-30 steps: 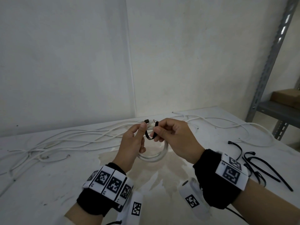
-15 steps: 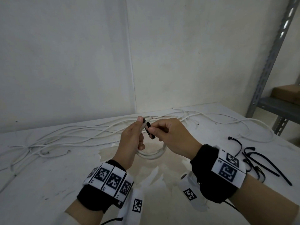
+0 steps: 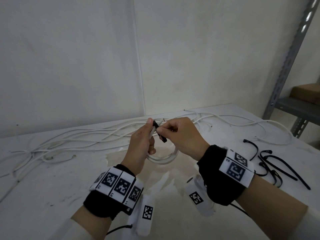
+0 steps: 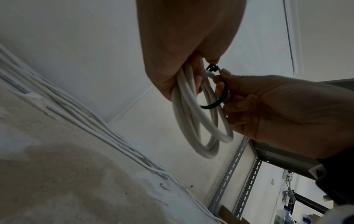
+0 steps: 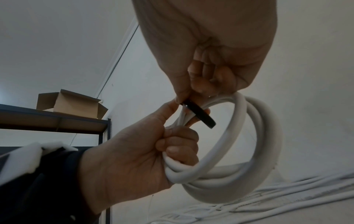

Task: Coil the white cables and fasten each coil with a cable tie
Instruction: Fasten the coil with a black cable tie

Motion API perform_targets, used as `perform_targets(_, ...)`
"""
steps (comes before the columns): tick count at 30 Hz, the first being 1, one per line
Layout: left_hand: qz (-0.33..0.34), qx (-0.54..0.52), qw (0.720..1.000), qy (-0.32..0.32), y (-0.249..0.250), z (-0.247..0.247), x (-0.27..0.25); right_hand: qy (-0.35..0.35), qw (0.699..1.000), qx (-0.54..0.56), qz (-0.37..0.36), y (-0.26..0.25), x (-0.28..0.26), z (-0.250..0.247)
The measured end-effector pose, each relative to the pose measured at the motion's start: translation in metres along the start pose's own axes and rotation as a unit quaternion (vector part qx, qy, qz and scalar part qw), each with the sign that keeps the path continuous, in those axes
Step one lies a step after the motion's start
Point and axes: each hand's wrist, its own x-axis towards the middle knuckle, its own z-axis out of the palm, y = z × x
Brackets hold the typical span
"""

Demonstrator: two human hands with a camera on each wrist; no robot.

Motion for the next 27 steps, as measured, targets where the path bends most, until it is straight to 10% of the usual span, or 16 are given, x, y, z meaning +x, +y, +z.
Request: perform_targets(27,0.022,0.005,1.000,-0.007,0.0001,-0.0068,-0.0047,-0.004,0.999,0.027,0.041,-0.0074,0.0007,0.0078)
